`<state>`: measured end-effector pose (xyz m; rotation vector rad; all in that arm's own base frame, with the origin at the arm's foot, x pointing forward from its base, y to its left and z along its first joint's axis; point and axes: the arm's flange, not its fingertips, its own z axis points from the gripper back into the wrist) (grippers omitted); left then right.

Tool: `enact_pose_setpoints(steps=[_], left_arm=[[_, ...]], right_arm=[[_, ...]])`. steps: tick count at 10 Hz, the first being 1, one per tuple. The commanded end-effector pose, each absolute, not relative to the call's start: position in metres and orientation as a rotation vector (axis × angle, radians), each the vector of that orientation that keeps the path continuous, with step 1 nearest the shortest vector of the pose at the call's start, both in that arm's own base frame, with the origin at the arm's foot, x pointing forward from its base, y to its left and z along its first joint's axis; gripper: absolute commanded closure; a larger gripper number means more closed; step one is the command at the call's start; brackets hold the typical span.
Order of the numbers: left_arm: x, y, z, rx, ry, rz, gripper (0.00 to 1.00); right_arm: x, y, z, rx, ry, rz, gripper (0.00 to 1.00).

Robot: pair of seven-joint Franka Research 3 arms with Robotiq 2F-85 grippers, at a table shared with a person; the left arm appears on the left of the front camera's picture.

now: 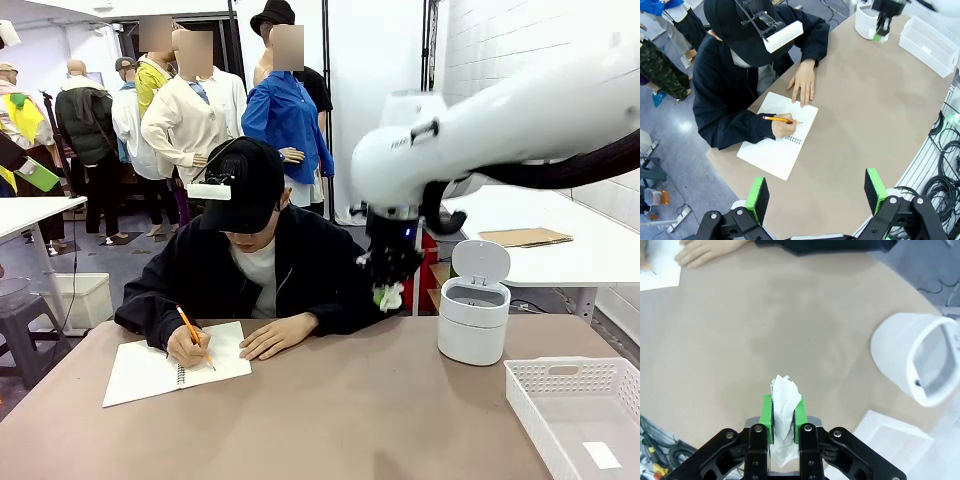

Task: Sort the paper based on its condition.
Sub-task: If a person hands you a paper, place it in the Organizing basket , and if it's crumpled, put it in the Trash can.

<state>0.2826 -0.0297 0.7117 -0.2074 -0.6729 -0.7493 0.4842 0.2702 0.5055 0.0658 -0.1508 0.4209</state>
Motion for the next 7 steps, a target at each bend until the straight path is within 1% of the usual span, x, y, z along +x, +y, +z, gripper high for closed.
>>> enact_pose_setpoints(steps=[1, 2, 4, 7], left_arm=[[0.283, -0.029, 0.712, -0.201, -0.673, -0.744, 0.0], [0.283, -0.029, 0.712, -0.201, -0.673, -0.744, 0.0], [0.283, -0.029, 0.712, -0.201, -0.673, -0.744, 0.0], [0.283, -0.029, 0.712, -0.201, -0.673, -0.744, 0.0]], right_arm=[[0.479, 0.25, 0.525, 0.056, -0.18, 0.414, 0.8], [0.48, 0.24, 0.542, 0.076, -0.187, 0.444, 0.8], [0.482, 0.213, 0.569, 0.043, -0.232, 0.483, 0.8], [0.499, 0.171, 0.587, -0.011, -0.264, 0.493, 0.8]])
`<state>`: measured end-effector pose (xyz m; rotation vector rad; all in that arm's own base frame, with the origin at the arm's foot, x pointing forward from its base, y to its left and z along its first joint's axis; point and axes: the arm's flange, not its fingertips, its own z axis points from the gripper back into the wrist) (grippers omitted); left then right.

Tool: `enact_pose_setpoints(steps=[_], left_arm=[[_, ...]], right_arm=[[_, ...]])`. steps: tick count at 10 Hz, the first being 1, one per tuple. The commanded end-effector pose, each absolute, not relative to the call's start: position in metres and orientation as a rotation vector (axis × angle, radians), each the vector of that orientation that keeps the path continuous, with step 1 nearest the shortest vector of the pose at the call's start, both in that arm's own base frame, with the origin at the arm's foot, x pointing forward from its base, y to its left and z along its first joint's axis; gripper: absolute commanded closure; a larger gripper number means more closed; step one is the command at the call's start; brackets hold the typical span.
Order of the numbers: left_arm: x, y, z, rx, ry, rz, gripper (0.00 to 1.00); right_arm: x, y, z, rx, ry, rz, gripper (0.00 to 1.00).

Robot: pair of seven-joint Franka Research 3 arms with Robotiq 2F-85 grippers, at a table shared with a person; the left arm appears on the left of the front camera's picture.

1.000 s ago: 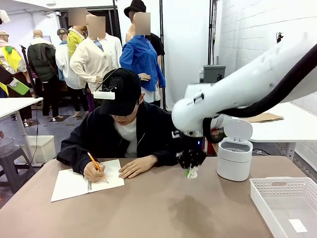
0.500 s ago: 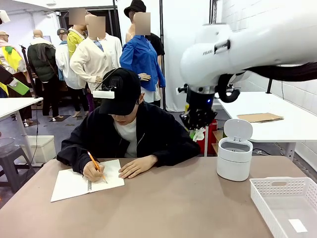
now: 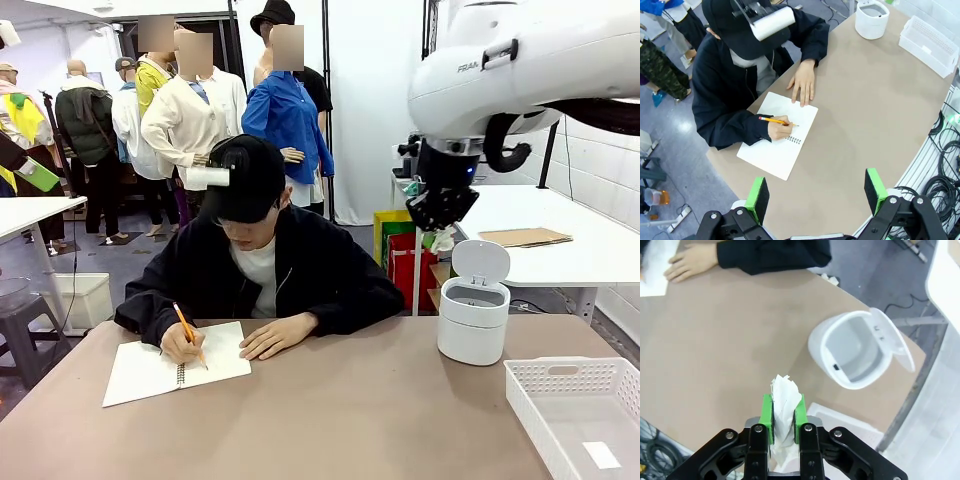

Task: Sort the paper based on its condition.
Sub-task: If a person hands you a paper, place it in the Organizing basket , and if it's crumpled, put it in the Trash can.

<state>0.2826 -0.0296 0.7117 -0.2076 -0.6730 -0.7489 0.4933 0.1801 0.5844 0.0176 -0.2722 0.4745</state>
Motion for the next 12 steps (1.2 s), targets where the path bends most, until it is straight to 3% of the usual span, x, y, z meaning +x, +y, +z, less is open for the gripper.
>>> enact_pose_setpoints(steps=[1, 12], left_arm=[[0.283, -0.029, 0.712, -0.201, -0.673, -0.744, 0.0], [0.283, -0.029, 0.712, -0.201, -0.673, -0.744, 0.0]], right_arm=[[0.507, 0.155, 0.585, -0.025, -0.278, 0.502, 0.8], [0.56, 0.099, 0.51, -0.098, -0.305, 0.441, 0.8]])
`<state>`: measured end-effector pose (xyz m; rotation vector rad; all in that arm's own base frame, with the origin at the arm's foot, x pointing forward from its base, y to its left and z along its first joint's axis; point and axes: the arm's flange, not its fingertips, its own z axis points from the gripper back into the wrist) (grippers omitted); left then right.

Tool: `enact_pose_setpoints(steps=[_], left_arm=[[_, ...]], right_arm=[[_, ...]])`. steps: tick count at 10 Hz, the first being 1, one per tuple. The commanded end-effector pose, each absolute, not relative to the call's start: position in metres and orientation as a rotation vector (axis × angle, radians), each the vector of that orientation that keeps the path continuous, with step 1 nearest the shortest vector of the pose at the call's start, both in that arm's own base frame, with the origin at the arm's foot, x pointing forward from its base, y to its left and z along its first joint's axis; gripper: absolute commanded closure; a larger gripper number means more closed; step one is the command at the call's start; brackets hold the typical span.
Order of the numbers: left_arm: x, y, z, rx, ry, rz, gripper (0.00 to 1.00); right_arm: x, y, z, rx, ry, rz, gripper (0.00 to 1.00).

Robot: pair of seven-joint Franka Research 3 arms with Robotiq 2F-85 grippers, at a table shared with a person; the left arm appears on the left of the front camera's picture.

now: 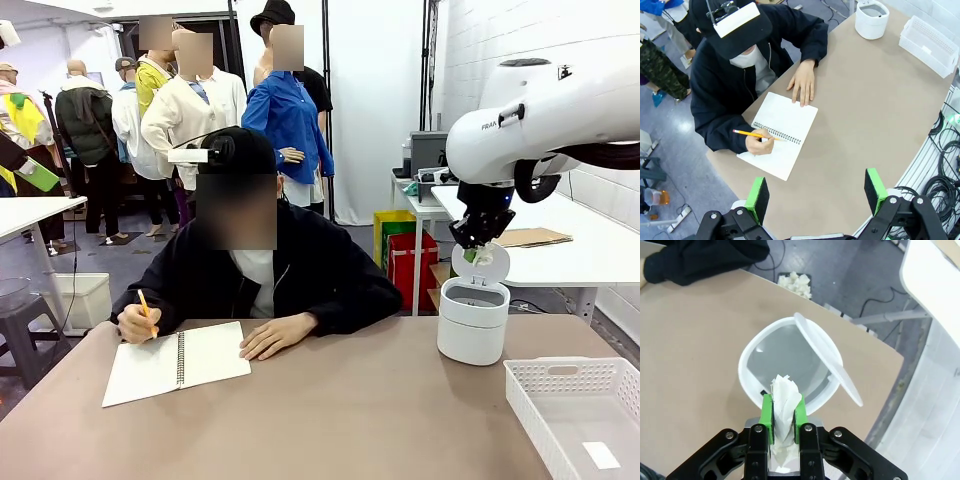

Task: Sort the paper based on its condition.
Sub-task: If a person hands you a paper, place it in the Organizing basket , and if it's crumpled, put it in the Trash can.

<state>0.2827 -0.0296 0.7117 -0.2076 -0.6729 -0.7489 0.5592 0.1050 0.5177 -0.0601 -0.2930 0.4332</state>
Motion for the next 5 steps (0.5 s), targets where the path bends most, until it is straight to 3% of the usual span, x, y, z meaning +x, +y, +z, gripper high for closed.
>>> enact_pose_setpoints(steps=[1, 4, 5], left_arm=[[0.2827, -0.0286, 0.7118, -0.201, -0.673, -0.744, 0.0], [0.2827, -0.0286, 0.7118, -0.201, -0.673, -0.744, 0.0], [0.2827, -0.0286, 0.7118, -0.201, -0.673, -0.744, 0.0]], right_arm=[[0.5607, 0.0995, 0.5071, -0.078, -0.301, 0.436, 0.8], [0.5611, 0.1027, 0.5137, -0.062, -0.287, 0.43, 0.8], [0.5619, 0.1023, 0.5118, -0.061, -0.284, 0.429, 0.62]])
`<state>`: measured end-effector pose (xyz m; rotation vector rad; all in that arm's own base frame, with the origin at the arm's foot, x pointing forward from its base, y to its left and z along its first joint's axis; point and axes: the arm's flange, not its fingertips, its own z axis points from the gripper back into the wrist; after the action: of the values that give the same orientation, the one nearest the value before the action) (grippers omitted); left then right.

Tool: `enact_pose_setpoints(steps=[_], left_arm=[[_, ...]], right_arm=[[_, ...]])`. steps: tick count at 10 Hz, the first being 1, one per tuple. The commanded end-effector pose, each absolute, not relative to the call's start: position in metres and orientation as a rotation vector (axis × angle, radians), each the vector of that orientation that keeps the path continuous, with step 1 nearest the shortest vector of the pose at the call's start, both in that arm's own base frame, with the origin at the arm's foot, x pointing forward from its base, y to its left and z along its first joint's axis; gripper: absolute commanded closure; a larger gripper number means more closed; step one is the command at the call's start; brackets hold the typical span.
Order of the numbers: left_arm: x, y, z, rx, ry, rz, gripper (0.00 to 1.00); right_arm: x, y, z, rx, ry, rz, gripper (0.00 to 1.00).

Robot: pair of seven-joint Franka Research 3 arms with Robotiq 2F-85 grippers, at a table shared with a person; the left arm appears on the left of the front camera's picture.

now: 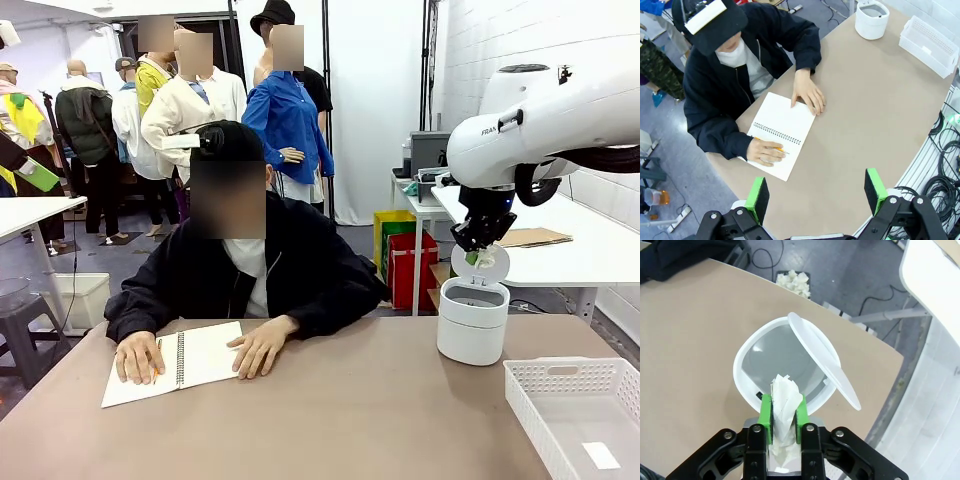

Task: Sort the paper based on its condition.
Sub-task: If a person hands you a paper, place it in the Organizing basket , and if it's crumpled, put it in the Trash can.

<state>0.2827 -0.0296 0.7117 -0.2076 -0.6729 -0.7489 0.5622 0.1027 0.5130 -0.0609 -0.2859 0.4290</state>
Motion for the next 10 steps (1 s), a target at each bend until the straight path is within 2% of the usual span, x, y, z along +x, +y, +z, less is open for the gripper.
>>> enact_pose_setpoints(steps=[1, 3, 4, 10], left_arm=[[0.2827, -0.0286, 0.7118, -0.201, -0.673, -0.744, 0.0], [0.2827, -0.0286, 0.7118, -0.201, -0.673, -0.744, 0.0], [0.2827, -0.0286, 0.7118, -0.201, -0.673, -0.744, 0.0], [0.2827, -0.0286, 0.7118, -0.201, -0.673, -0.744, 0.0]], right_arm=[[0.5616, 0.1039, 0.5115, -0.08, -0.29, 0.413, 0.44], [0.5615, 0.1046, 0.5109, -0.09, -0.289, 0.412, 0.09], [0.5619, 0.1052, 0.511, -0.088, -0.287, 0.41, 0.0], [0.5622, 0.1032, 0.5121, -0.06, -0.283, 0.424, 0.0]])
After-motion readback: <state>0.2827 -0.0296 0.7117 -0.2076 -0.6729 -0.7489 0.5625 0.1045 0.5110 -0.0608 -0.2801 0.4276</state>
